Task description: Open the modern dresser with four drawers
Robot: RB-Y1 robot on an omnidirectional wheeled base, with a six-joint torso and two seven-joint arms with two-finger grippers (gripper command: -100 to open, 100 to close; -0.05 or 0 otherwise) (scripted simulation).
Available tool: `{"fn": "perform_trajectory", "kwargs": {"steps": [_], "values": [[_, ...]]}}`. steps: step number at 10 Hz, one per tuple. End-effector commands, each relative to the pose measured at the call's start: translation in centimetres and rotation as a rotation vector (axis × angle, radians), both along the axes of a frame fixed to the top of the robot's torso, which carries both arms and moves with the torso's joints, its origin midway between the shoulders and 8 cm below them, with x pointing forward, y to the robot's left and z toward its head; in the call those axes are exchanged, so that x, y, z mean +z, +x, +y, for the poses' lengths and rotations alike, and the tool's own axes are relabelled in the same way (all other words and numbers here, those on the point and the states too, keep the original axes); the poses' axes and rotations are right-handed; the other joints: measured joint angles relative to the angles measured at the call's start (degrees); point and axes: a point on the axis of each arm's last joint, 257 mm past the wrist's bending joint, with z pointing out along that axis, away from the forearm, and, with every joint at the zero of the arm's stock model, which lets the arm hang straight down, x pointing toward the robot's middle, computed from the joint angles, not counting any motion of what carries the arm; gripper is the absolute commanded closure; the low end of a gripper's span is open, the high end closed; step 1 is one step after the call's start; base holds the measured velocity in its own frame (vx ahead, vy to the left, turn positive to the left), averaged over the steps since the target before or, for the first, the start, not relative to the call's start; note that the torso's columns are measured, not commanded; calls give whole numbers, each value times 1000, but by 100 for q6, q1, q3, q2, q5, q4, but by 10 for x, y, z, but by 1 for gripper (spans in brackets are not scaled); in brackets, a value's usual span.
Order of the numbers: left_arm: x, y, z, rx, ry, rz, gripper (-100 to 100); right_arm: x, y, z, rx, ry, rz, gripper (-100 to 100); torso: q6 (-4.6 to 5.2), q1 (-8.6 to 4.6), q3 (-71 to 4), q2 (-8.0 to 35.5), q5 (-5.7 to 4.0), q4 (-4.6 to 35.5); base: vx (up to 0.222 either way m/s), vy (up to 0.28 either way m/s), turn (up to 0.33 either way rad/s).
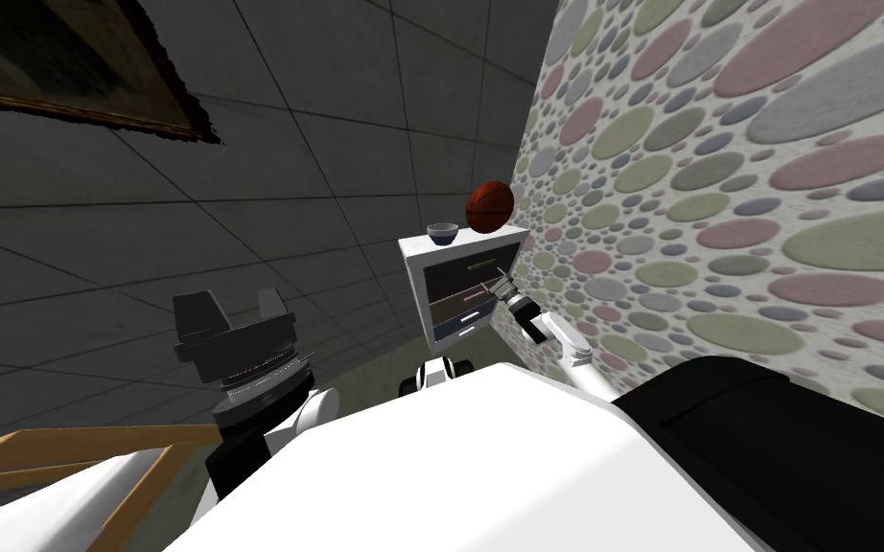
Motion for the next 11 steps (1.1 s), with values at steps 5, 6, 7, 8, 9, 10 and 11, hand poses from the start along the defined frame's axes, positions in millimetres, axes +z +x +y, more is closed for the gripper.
{"fn": "perform_trajectory", "kwargs": {"steps": [5, 6, 7, 8, 9, 10, 11], "values": [[0, 0, 0, 0, 0, 0, 0, -9, 16, -28, -70, -339, 3, -100, 0, -8, 3, 5, -3, 1, 23, 87, 43], [0, 0, 0, 0, 0, 0, 0, -9, 17, -31, -77, -374, 3, -100, 0, -7, 1, 2, -2, 1, 20, 67, 31], [0, 0, 0, 0, 0, 0, 0, -9, 19, -34, -82, -405, 3, -100, 0, -7, 0, 2, -2, 0, 14, 54, 22], [0, 0, 0, 0, 0, 0, 0, -9, 21, -38, -91, -450, 2, -100, 0, -8, 1, 2, -3, 0, 17, 52, 30], [0, 0, 0, 0, 0, 0, 0, -10, 20, -36, -86, -421, 3, -100, 0, -6, 0, 1, -2, 0, 9, 24, 5], [0, 0, 0, 0, 0, 0, 0, -3, 20, -45, -90, -430, 3, -100, 1, -12, 2, 4, -4, 1, 66, 59, 26], [0, 0, 0, 0, 0, 0, 0, -5, 19, -40, -87, -432, 3, -100, -1, 2, -8, -13, 0, -3, 43, 36, 4]]}}
